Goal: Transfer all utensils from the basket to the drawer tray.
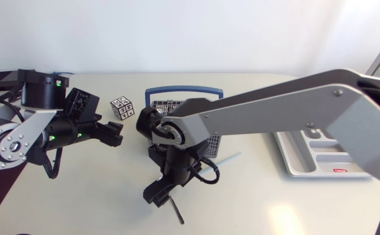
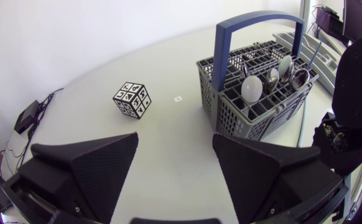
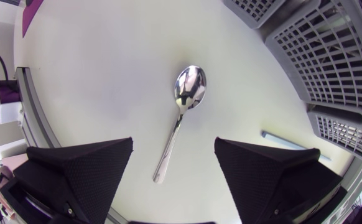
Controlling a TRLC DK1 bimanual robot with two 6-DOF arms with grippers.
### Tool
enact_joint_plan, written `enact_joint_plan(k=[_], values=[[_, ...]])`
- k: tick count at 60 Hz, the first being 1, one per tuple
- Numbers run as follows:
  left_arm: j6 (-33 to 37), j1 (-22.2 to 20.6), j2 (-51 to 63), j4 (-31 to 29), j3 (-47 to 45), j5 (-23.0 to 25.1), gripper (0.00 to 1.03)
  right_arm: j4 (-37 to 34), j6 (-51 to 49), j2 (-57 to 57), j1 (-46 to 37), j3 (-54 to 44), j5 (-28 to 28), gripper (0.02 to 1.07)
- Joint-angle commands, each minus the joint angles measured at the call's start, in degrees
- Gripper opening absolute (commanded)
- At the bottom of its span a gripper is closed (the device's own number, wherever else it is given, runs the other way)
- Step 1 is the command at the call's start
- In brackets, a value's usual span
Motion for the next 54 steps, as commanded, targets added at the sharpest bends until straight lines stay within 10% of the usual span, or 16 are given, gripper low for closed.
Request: enact_joint_plan(k=[1, 23, 54], values=[[0.7, 0.8, -0.7, 0.7, -1.8, 0.8, 0.83, -1.4, 2.8, 4.1, 1.0, 1.5, 1.8, 0.92], [0.6, 1.7, 0.4, 2.8, -2.7, 2.3, 0.83, 3.4, 3.2, 6.6, 1.2, -0.2, 5.2, 0.25], [0.6, 1.3, -1.3, 2.5, -2.6, 2.3, 0.83, 5.4, -1.3, 1.4, 2.2, -7.0, 2.6, 0.08]])
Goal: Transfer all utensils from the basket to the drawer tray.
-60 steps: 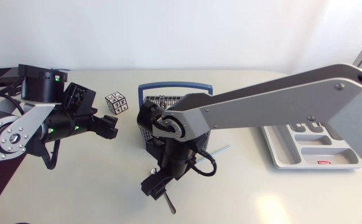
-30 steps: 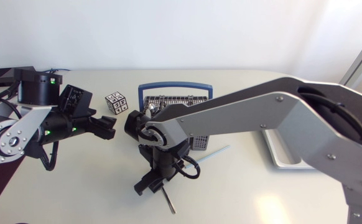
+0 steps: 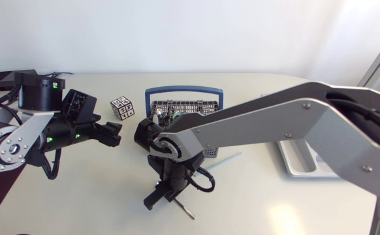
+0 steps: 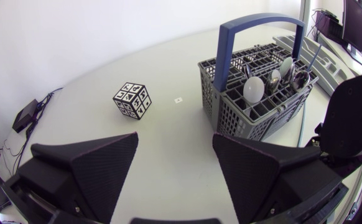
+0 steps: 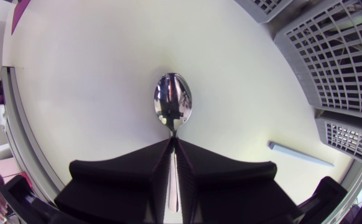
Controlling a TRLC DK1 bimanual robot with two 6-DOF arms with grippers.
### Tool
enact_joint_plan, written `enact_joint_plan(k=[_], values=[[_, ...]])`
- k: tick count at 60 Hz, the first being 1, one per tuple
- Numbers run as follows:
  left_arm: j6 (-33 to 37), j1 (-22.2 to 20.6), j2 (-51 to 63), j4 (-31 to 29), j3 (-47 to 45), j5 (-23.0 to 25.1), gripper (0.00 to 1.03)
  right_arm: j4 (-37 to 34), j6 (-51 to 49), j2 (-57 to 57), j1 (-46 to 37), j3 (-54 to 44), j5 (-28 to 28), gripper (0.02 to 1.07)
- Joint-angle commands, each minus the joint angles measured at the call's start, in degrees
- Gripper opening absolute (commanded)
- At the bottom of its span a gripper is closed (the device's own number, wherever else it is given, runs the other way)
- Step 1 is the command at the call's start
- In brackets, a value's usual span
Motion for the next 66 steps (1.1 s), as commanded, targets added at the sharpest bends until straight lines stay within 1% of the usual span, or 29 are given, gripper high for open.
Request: enact_joint_plan(k=[1, 7, 14, 19, 23, 29, 31, 32, 38, 41, 47, 52, 59, 66], values=[[0.5, -0.1, -1.2, 0.4, -1.4, 0.6, 0.83, -0.4, -1.9, -1.1, 0.9, -4.2, -0.5, 0.08], [0.4, -0.3, -2.0, 0.0, -1.2, 0.6, 0.83, 0.6, -3.6, -4.4, 0.6, -6.9, -1.0, 0.08], [0.4, -0.9, -2.7, -0.6, -1.0, 0.6, 0.83, 0.1, -7.4, -12.2, -1.6, -10.1, -3.1, 0.08], [0.4, -1.8, -2.8, -0.9, -1.0, 0.6, 0.83, -2.5, -11.1, -17.8, -5.3, -11.8, -4.9, 0.08], [0.4, -3.4, -2.9, -1.3, -0.9, 0.6, 0.83, -4.8, -15.7, -22.0, -9.0, -13.7, -5.1, 0.08], [0.4, -5.7, -2.7, -2.0, -0.2, 0.6, 0.83, -6.2, -22.2, -26.4, -14.6, -17.5, -6.0, 0.08], [0.4, -6.4, -2.6, -2.1, -0.1, 0.6, 0.83, -6.6, -24.7, -27.4, -17.0, -18.7, -6.6, 0.08], [0.4, -7.7, -2.1, -2.1, 0.1, 0.6, 0.83, -7.1, -27.5, -28.7, -19.2, -19.9, -7.0, 0.08], [0.6, -11.6, -0.4, -2.3, 0.6, 0.3, 0.83, -7.9, -35.9, -32.3, -27.2, -23.5, -7.3, 0.08], [0.7, -13.6, 0.6, -2.5, 0.9, 0.0, 0.83, -8.1, -40.8, -33.8, -31.9, -25.1, -8.5, 0.08], [0.8, -17.8, 3.3, -3.6, 2.7, -1.2, 0.83, -8.4, -50.4, -35.2, -40.1, -27.4, -8.6, 0.08], [0.8, -20.4, 6.4, -5.4, 5.6, -1.4, 0.83, -9.1, -60.2, -35.3, -48.2, -28.8, -9.7, 0.08], [0.8, -23.7, 9.8, -6.7, 8.1, -1.8, 0.83, -9.4, -71.3, -35.0, -58.1, -28.7, -10.7, 0.08], [0.8, -27.1, 13.5, -7.1, 10.7, -3.1, 0.83, -9.3, -84.5, -33.1, -68.5, -27.5, -10.7, 0.08]])
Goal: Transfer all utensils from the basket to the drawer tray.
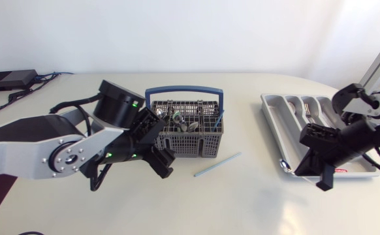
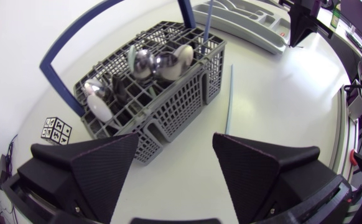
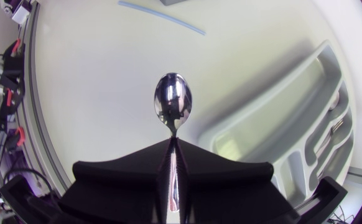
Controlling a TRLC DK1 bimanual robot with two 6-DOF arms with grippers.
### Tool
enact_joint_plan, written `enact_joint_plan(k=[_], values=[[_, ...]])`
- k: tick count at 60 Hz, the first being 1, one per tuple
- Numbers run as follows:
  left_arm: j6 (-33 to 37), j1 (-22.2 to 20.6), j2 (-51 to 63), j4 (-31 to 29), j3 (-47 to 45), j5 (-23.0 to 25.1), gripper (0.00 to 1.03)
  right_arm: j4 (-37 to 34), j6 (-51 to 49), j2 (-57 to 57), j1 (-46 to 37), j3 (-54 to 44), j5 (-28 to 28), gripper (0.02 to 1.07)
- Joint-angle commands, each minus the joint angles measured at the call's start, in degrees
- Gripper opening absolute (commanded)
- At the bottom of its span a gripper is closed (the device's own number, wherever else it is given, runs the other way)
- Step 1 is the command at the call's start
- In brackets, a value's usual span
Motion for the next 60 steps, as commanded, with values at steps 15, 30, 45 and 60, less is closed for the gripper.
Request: enact_joint_plan(k=[15, 30, 45, 60], values=[[0.6, -6.1, 11.2, -2.8, 8.8, -1.3, 0.83, 0.0, -33.3, 12.5, -21.0, 8.1, -1.0, 0.08], [0.2, -8.6, 15.0, -4.5, 12.5, -1.3, 0.83, 1.2, -42.7, 22.4, -25.4, 16.4, 1.4, 0.08], [0.1, -9.2, 16.1, -4.5, 12.9, -1.3, 0.83, 10.5, -54.1, 25.2, -26.0, 15.4, 6.3, 0.08], [0.2, -9.9, 17.6, -4.5, 13.2, -1.4, 0.83, 11.2, -53.8, 24.2, -25.8, 15.2, 8.5, 0.46]])
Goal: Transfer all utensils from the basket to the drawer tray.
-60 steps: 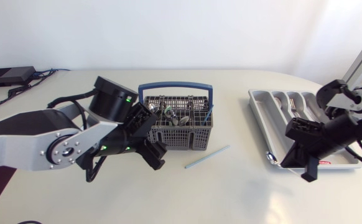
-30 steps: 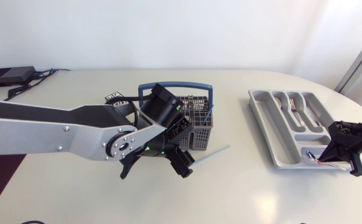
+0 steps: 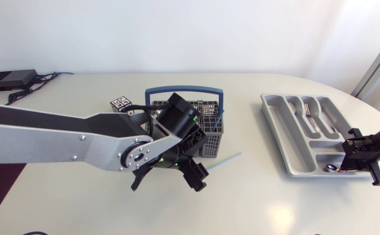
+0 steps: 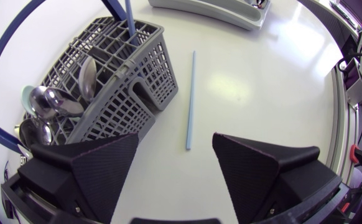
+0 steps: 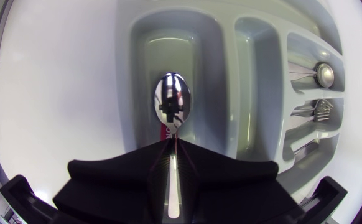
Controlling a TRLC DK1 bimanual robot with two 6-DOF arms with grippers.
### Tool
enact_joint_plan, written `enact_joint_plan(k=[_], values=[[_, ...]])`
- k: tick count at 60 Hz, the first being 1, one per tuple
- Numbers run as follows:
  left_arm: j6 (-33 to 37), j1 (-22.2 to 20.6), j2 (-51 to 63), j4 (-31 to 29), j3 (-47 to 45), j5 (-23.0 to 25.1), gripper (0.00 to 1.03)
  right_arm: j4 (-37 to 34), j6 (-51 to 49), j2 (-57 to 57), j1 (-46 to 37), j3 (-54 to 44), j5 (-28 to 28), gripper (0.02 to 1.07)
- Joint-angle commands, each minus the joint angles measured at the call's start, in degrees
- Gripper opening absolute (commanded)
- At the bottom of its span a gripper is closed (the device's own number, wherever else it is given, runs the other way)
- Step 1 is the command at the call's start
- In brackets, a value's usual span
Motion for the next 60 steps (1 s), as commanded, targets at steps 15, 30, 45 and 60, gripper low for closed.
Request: enact_joint_plan(k=[15, 30, 45, 60], values=[[0.5, -1.0, 7.3, -3.4, 5.1, -0.3, 0.83, -5.9, 1.8, -8.9, -0.1, 0.5, -6.4, 1.03], [0.3, -0.6, 17.0, -5.9, 11.8, -1.0, 0.72, -11.0, 3.3, -18.1, 1.1, -3.5, -13.7, 1.03], [-0.3, -0.9, 21.0, -9.1, 14.9, -1.0, 0.58, -11.0, 3.4, -20.9, 1.5, -6.4, -15.6, 1.03], [-0.8, -0.6, 23.5, -12.0, 16.6, 2.0, 0.28, -9.8, 3.5, -22.7, 1.7, -9.1, -16.9, 1.03]])
